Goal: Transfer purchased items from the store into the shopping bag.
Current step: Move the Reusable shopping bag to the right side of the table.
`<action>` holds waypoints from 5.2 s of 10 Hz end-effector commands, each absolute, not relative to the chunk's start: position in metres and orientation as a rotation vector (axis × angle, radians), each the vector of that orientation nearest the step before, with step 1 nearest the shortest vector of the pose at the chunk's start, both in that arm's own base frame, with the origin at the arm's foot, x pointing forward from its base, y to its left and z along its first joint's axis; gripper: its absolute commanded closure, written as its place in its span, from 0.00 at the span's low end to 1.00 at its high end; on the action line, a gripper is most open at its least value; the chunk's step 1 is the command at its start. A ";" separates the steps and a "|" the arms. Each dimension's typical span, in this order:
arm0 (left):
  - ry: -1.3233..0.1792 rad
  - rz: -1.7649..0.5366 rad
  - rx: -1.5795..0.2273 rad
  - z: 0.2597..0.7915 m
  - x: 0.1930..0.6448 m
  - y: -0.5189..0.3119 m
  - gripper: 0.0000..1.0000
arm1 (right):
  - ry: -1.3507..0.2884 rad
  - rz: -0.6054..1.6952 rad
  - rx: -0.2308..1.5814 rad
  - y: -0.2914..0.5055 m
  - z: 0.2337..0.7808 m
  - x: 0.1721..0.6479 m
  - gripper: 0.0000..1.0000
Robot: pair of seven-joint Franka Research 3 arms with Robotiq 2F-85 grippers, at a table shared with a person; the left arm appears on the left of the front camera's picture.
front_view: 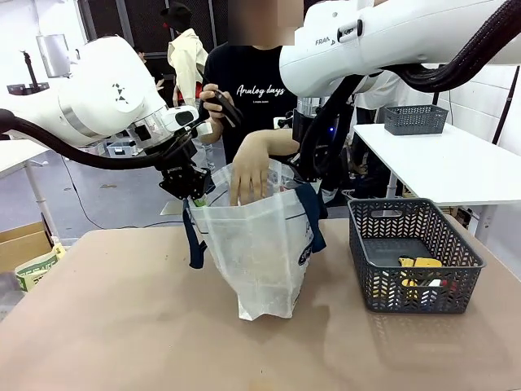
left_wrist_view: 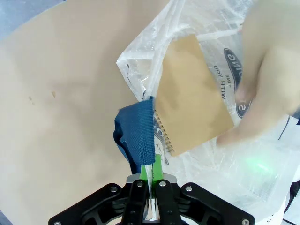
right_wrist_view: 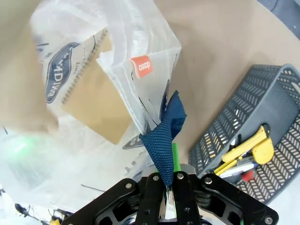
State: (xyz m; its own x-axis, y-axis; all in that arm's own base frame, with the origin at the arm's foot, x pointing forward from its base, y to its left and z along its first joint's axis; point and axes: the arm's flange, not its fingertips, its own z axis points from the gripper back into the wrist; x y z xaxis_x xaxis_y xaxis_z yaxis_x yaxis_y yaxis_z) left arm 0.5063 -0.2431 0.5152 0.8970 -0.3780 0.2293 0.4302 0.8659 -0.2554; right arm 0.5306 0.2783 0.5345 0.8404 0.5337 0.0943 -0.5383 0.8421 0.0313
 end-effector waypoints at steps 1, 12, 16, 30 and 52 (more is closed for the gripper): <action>-0.186 -0.413 -0.306 0.514 0.504 -0.242 1.00 | -0.081 0.561 0.059 0.278 0.534 0.530 1.00; -0.186 -0.413 -0.306 0.514 0.504 -0.242 1.00 | -0.081 0.561 0.059 0.278 0.534 0.530 1.00; -0.186 -0.413 -0.306 0.514 0.504 -0.242 1.00 | -0.081 0.561 0.059 0.278 0.534 0.530 1.00; -0.186 -0.413 -0.306 0.514 0.504 -0.242 1.00 | -0.081 0.561 0.059 0.278 0.534 0.530 1.00; -0.186 -0.413 -0.306 0.514 0.504 -0.242 1.00 | -0.081 0.561 0.059 0.278 0.534 0.530 1.00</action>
State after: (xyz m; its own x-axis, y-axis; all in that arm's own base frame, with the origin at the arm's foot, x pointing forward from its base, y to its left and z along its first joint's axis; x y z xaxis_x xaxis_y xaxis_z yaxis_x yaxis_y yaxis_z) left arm 0.5065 -0.2430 0.5154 0.8967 -0.3771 0.2316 0.4301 0.8660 -0.2550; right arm 0.5306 0.2783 0.5346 0.8404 0.5337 0.0946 -0.5383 0.8422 0.0314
